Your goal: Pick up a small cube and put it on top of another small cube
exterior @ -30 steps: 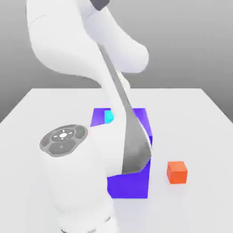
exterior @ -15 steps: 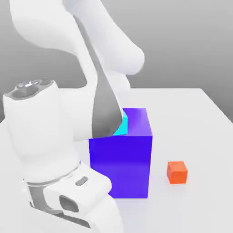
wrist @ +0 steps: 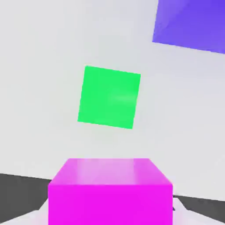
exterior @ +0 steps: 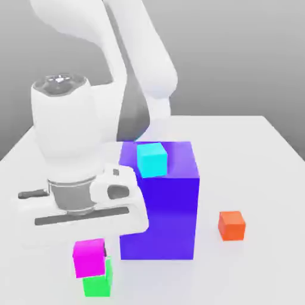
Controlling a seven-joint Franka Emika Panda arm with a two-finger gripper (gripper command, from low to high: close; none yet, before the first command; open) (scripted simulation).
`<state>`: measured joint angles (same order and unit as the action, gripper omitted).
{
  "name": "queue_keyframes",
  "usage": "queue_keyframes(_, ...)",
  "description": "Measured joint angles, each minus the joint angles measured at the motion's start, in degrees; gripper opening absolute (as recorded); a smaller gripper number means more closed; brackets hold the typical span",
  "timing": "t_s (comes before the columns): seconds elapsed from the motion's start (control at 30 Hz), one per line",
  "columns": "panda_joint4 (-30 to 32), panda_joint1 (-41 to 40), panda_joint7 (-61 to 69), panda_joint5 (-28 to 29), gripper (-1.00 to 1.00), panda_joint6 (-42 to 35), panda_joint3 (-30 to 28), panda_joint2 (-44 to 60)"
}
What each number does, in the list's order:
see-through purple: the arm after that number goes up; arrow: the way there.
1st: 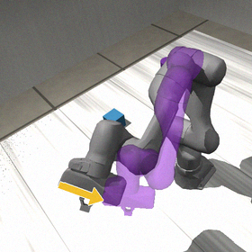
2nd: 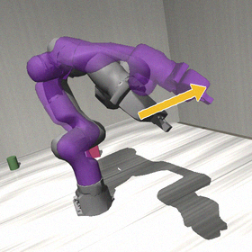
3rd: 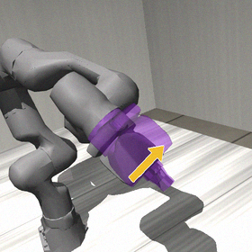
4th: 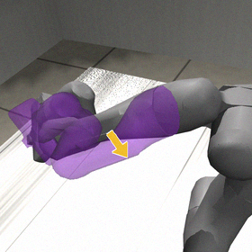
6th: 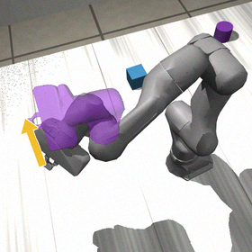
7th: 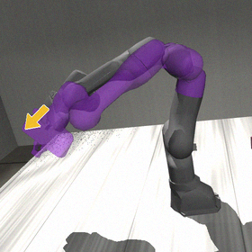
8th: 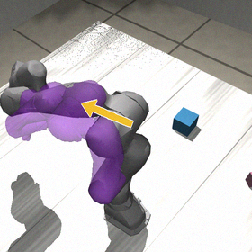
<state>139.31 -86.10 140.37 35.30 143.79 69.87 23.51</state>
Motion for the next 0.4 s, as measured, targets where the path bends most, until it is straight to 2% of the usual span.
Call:
queue_keyframes(0.07,2.31,-2.50,3.60,1.65,-1.00,-0.03,1.54,-0.91)
queue_keyframes(0.2,1.60,7.73,-1.83,12.38,-1.00,3.48,-11.28,4.49)
queue_keyframes(0.23,1.30,9.41,-3.09,14.35,1.00,4.07,-13.37,5.63)
queue_keyframes(0.4,1.30,9.42,-3.08,14.35,1.00,4.07,-13.37,5.63)
